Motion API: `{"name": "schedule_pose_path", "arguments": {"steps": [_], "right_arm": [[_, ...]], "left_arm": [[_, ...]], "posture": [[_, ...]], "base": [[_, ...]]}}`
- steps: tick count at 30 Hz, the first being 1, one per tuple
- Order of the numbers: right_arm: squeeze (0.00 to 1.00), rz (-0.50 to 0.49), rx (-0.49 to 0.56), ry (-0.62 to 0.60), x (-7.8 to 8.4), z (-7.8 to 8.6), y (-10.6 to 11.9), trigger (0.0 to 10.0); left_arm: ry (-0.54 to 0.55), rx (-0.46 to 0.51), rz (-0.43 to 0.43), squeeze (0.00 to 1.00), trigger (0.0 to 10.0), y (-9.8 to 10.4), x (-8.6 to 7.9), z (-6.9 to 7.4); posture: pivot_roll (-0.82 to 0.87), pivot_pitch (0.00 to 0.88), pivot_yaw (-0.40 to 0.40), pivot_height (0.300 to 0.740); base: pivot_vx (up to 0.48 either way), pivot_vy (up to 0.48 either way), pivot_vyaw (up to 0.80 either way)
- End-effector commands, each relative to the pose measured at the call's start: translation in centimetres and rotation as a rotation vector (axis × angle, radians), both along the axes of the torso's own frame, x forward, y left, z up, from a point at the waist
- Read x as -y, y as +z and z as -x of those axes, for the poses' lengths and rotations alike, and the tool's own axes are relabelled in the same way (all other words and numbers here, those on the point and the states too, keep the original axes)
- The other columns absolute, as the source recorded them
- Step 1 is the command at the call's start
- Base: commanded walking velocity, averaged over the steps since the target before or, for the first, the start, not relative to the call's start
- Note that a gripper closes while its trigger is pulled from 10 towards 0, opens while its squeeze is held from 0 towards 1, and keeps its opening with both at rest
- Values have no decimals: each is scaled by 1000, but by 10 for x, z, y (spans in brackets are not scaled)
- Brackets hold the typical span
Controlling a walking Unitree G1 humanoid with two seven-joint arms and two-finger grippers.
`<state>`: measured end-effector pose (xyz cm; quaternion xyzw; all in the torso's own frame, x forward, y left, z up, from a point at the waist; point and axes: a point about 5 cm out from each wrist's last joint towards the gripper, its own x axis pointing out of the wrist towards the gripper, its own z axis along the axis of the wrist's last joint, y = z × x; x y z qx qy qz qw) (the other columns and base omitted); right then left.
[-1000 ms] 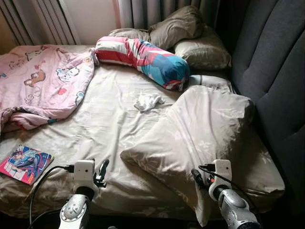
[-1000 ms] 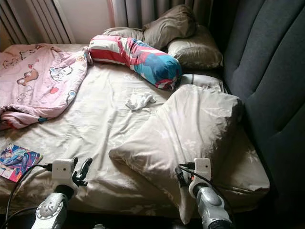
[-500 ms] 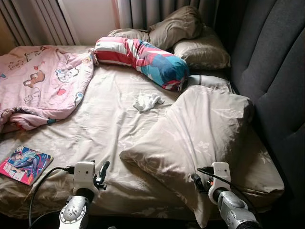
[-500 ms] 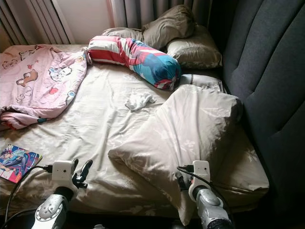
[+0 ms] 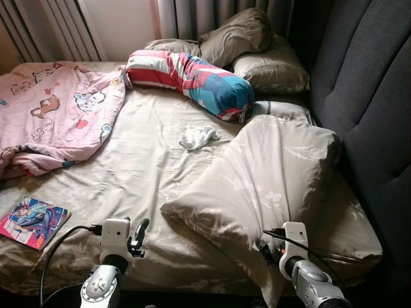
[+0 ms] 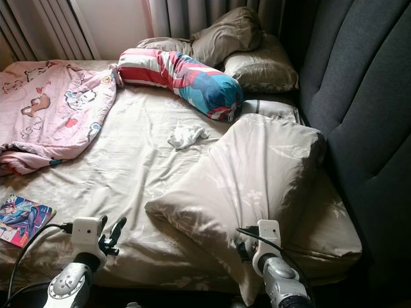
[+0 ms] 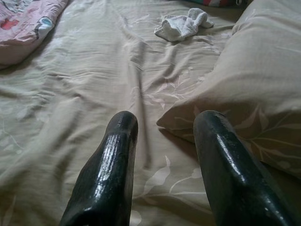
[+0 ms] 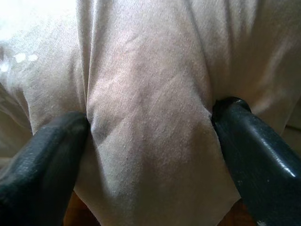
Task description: Clean up the room
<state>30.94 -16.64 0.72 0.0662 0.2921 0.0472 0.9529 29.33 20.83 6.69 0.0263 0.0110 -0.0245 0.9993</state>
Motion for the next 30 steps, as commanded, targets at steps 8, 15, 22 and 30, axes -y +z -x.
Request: {"name": "schedule_pose_path", "arguments": {"steps": [8,15,22,30], "right_arm": [[0,-29,-191,-32,-7,35,-36,0],[0,-44,-198,-44,-10,39,-39,0],[0,-46,-199,-50,-10,40,-40,0],[0,-39,-193,-64,-8,40,-40,0]], "left_arm": [[-21,-15,-17,0,10000,-2,-1,4],[-25,-19,-21,0,10000,0,-1,3],[-28,-24,-23,0,10000,-1,-1,3],[-28,-29,-25,0,10000,-1,-1,4]], "posture": [[-16,211,34,629],[-9,214,38,629],[-9,216,39,629],[-11,220,40,629]], "base": [[0,0,0],[0,0,0],[0,0,0],[0,0,0]]}}
